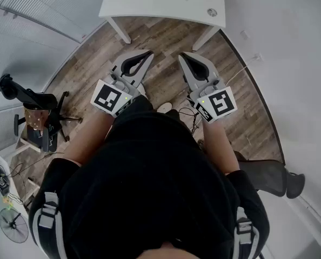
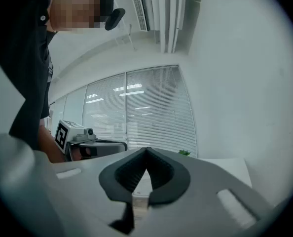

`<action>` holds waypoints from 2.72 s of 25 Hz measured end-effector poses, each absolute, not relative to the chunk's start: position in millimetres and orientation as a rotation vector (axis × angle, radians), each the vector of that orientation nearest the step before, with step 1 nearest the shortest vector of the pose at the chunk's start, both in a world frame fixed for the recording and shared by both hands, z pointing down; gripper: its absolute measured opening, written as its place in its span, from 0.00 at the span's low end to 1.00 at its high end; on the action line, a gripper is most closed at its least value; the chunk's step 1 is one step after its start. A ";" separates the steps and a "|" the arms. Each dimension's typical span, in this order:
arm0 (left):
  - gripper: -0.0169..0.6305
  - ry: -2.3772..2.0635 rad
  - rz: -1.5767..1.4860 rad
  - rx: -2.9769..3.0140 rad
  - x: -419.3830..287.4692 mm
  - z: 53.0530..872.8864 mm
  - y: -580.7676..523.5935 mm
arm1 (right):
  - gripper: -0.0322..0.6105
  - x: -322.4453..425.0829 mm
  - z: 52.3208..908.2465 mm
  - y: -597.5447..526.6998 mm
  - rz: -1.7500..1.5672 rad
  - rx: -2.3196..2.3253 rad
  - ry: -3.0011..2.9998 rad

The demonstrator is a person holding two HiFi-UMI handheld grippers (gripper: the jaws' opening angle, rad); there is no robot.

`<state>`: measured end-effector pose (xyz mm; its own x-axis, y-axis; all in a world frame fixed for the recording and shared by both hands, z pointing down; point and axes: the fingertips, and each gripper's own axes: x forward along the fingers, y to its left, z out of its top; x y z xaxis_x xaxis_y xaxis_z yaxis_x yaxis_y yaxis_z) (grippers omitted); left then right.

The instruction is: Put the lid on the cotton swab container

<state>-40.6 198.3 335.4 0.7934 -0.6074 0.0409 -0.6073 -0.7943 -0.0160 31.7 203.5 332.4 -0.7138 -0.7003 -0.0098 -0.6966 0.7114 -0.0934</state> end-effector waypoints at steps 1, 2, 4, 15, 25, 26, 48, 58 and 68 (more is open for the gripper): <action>0.04 1.007 -0.067 -2.974 -40.3 335.5 197.6 | 0.06 31.9 333.0 203.7 -0.126 -1.169 2.868; 0.04 1.007 -0.066 -2.974 -40.0 335.7 197.1 | 0.06 32.0 333.6 204.0 -0.125 -1.169 2.870; 0.04 1.006 -0.068 -2.975 -39.5 336.6 197.3 | 0.06 32.5 335.3 205.3 -0.128 -1.169 2.873; 0.04 1.027 -0.084 -2.987 -39.7 345.0 201.9 | 0.07 32.9 341.5 209.4 -0.163 -1.163 2.883; 0.05 1.048 -0.103 -2.979 -35.9 350.0 202.4 | 0.20 40.7 343.9 205.9 -0.181 -1.151 2.885; 0.06 1.051 -0.103 -2.979 -37.5 350.1 201.0 | 0.23 40.4 343.5 203.9 -0.180 -1.158 2.884; 0.56 1.144 -0.134 -2.927 -51.2 354.9 147.7 | 0.56 48.1 349.9 157.2 -0.177 -1.199 2.900; 0.56 1.132 -0.117 -2.954 -68.1 357.6 72.8 | 0.56 34.8 352.6 83.4 -0.207 -1.242 2.889; 0.56 1.075 -0.123 -2.973 -95.8 355.7 -13.2 | 0.56 3.5 348.9 -2.3 -0.220 -1.303 2.872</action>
